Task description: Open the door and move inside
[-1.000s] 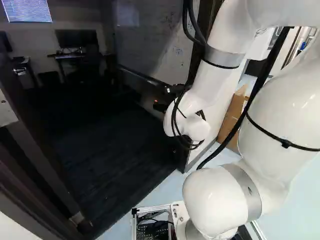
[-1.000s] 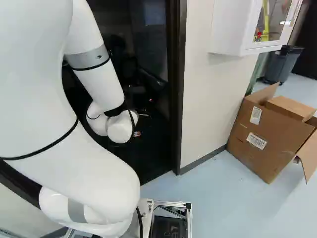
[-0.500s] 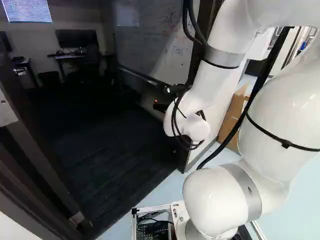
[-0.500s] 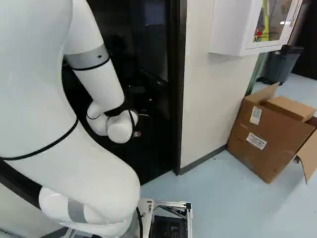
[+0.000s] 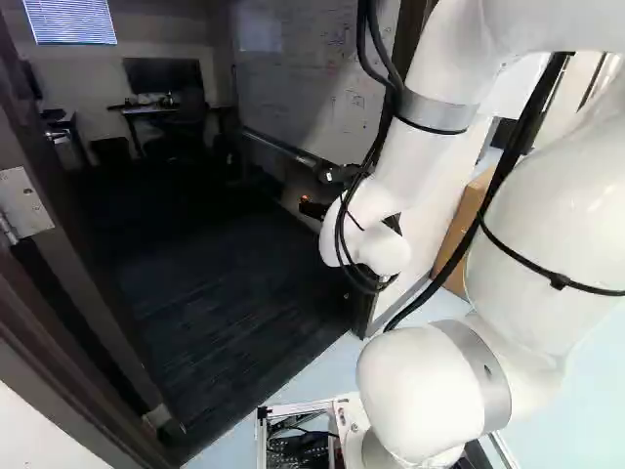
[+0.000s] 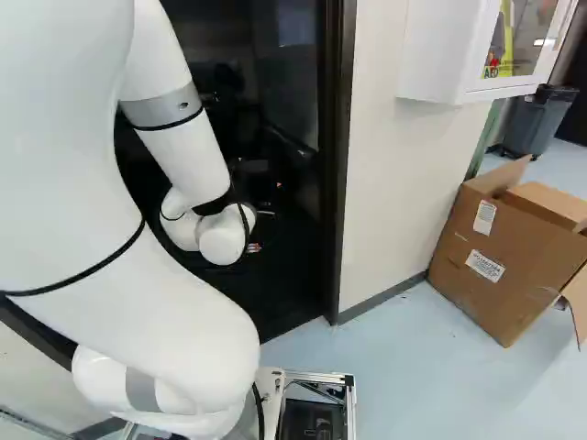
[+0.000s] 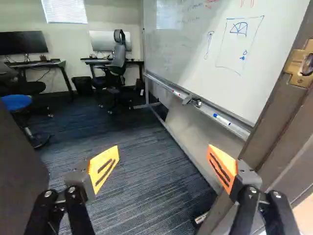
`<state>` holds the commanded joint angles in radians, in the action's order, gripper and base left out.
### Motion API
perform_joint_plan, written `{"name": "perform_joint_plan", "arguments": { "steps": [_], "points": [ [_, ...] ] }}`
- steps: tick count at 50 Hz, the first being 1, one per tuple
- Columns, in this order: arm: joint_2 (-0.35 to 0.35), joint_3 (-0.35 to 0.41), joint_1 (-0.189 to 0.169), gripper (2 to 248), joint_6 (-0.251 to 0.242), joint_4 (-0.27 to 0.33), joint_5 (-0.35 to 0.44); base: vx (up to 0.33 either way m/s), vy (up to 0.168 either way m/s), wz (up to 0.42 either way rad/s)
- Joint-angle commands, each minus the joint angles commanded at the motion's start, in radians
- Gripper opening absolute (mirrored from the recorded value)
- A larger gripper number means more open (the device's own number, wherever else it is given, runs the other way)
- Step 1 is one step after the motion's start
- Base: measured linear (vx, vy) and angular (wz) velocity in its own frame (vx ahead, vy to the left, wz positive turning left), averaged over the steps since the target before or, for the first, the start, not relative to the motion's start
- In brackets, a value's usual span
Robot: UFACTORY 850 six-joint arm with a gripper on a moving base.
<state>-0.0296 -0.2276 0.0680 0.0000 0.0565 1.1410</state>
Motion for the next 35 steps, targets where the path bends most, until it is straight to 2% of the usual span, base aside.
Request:
{"name": "perform_joint_plan", "arguments": {
  "steps": [35],
  "points": [
    [0.0,0.0,0.0,247,0.0,0.0,0.0,-0.002,0.038,0.19]
  ]
}}
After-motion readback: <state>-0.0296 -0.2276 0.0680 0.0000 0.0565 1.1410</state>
